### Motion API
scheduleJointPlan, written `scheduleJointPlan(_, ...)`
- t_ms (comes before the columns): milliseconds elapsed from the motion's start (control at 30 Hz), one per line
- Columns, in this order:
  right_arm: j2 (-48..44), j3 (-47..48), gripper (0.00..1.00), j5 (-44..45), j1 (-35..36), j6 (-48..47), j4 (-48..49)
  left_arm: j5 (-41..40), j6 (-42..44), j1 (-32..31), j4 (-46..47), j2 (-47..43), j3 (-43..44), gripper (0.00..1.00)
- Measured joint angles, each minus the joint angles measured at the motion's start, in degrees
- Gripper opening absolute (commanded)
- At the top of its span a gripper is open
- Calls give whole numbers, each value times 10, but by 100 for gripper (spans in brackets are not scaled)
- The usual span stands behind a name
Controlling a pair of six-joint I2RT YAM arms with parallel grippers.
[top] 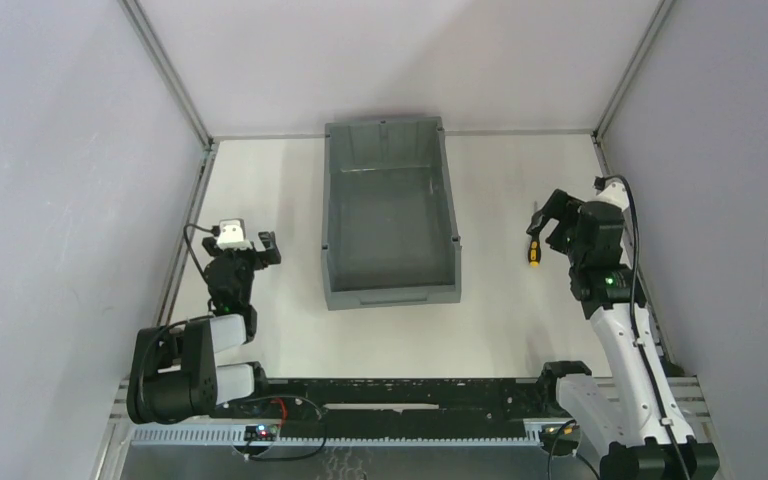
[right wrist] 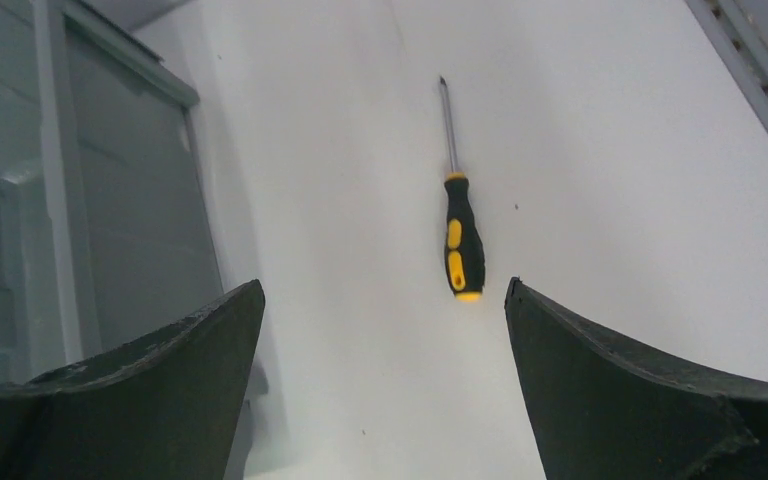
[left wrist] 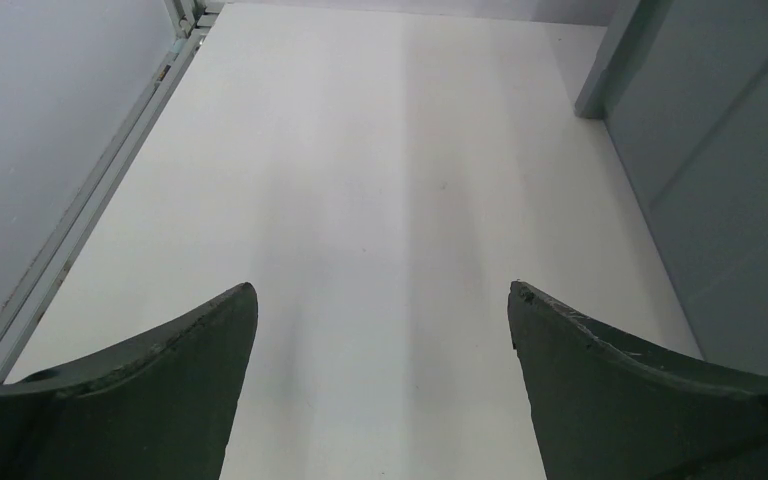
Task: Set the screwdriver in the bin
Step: Pick up the screwdriver from the center of the board.
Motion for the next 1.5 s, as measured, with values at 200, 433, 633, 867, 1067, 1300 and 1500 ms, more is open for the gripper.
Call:
scheduleJointPlan(200, -17, 13, 100, -9, -5, -5, -64, 0, 0, 0, 1, 0, 0, 100)
scheduleJointPlan(433, -17, 23, 100, -63, -7, -38, -94, 0, 0, 0, 1, 0, 0, 100)
scheduleJointPlan(633, -8, 23, 99, -90, -7, -44, -118, 0, 0, 1, 1, 0, 0, 100)
scheduleJointPlan(867, 46, 84, 93, -86, -7, -61, -175, 0, 0, 1, 1, 0, 0, 100)
scheduleJointPlan(1067, 104, 120, 95, -64, -4, -80, -216, 0, 0, 1, 1, 0, 0, 100)
scheduleJointPlan(1300, 163, 132, 97, -56, 0, -110, -241, 0, 0, 1, 2, 0, 0, 100)
scheduleJointPlan(1500, 212, 144, 96, -56, 1, -135, -240, 0, 0, 1, 2, 0, 0, 100)
